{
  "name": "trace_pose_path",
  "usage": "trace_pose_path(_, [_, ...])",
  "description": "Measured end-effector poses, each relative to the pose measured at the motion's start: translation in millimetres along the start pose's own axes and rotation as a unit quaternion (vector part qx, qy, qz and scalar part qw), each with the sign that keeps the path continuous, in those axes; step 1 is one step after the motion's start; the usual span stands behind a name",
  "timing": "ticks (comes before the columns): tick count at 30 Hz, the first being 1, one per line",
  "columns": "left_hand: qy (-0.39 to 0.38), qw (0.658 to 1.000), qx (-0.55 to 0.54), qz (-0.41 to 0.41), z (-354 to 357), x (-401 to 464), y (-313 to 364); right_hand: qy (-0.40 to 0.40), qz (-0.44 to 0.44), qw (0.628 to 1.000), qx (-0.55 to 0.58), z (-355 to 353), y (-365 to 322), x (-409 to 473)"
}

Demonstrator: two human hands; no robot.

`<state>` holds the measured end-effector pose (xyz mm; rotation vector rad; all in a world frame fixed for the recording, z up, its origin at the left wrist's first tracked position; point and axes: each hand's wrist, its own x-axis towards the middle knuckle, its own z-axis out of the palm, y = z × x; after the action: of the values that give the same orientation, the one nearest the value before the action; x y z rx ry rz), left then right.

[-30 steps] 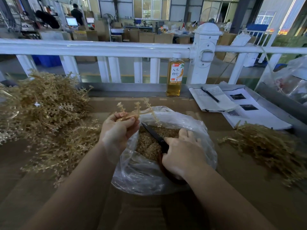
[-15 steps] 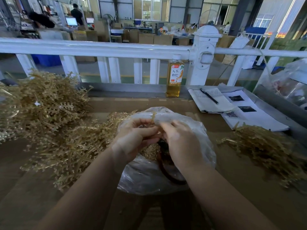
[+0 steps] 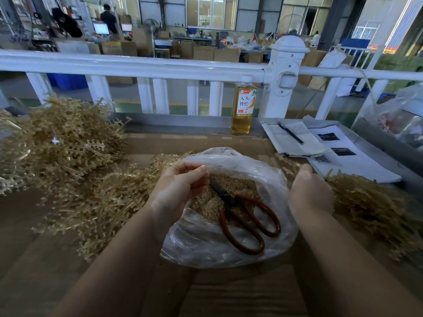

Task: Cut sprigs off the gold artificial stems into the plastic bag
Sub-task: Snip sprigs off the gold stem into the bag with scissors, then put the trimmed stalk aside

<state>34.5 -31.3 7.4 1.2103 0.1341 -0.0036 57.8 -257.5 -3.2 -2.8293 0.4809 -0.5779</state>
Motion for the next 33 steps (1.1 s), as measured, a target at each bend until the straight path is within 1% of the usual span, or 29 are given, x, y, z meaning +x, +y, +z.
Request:
trace_pose_path(3, [0.001, 1.0, 0.001, 0.002, -0.4, -0.2, 0.6, 0.016, 0.009, 1.0, -0.014, 2.6, 7.0, 3.8])
trace_pose_path(5, [0.006, 1.0, 0.005, 0.006, -1.4, 0.1, 0.7, 0.007, 0.027, 0.998, -0.054, 3.0, 12.6, 9.3])
trace_pose_path(8, [0.018, 1.0, 0.013, 0.013, -4.6, 1.3, 0.7, -0.036, 0.034, 0.993, -0.103, 3.5, 16.0, 11.5])
trace_pose_path(11, [0.029, 0.999, 0.02, 0.02, -6.7, 3.2, 0.2, -0.094, 0.027, 0.991, -0.095, 5.9, 13.9, 7.3])
trace_pose_path(13, [0.036, 0.999, 0.03, 0.027, -8.3, 5.2, -0.2, -0.107, 0.015, 0.99, -0.088, 5.5, 11.8, 5.1])
trace_pose_path(14, [0.04, 0.998, 0.04, 0.032, -9.4, 6.2, -0.3, -0.099, 0.001, 0.991, -0.09, 4.1, 10.1, 4.3])
trace_pose_path(16, [0.055, 0.995, 0.069, 0.048, -11.0, 8.2, -0.4, -0.046, -0.054, 0.994, -0.079, 0.8, 3.0, -0.1])
trace_pose_path(18, [0.084, 0.986, 0.122, 0.071, -11.7, 10.4, -0.5, 0.014, -0.128, 0.992, -0.014, -4.8, -12.7, -10.5])
trace_pose_path(19, [0.102, 0.979, 0.153, 0.085, -12.1, 11.3, -0.4, 0.026, -0.164, 0.986, 0.02, -8.5, -22.4, -17.8])
trace_pose_path(20, [0.122, 0.97, 0.187, 0.099, -12.6, 12.6, -0.3, 0.022, -0.197, 0.98, 0.035, -12.2, -31.9, -25.7])
trace_pose_path(22, [0.161, 0.937, 0.279, 0.135, -15.3, 14.4, 0.5, -0.033, -0.231, 0.972, 0.027, -18.3, -46.9, -39.6])
trace_pose_path(25, [0.223, 0.859, 0.42, 0.19, -25.9, 16.6, 2.6, -0.176, -0.206, 0.963, -0.008, -25.3, -56.3, -48.4])
trace_pose_path(27, [0.238, 0.812, 0.492, 0.205, -35.2, 18.8, 3.3, -0.236, -0.193, 0.952, -0.038, -27.8, -58.2, -50.0])
trace_pose_path(29, [0.213, 0.76, 0.585, 0.185, -44.8, 24.4, -0.8, -0.264, -0.192, 0.944, -0.047, -27.3, -59.1, -49.8])
trace_pose_path(30, [0.191, 0.733, 0.633, 0.159, -48.7, 27.1, -3.7, -0.271, -0.196, 0.941, -0.048, -26.6, -59.0, -49.4])
trace_pose_path(31, [0.175, 0.715, 0.664, 0.132, -51.7, 29.8, -6.6, -0.279, -0.2, 0.938, -0.046, -25.6, -58.7, -48.7])
trace_pose_path(32, [0.166, 0.71, 0.676, 0.108, -53.9, 31.6, -8.8, -0.287, -0.202, 0.936, -0.038, -24.5, -57.6, -48.1])
trace_pose_path(33, [0.165, 0.712, 0.676, 0.094, -55.2, 33.0, -10.4, -0.293, -0.202, 0.934, -0.023, -23.1, -56.2, -47.3])
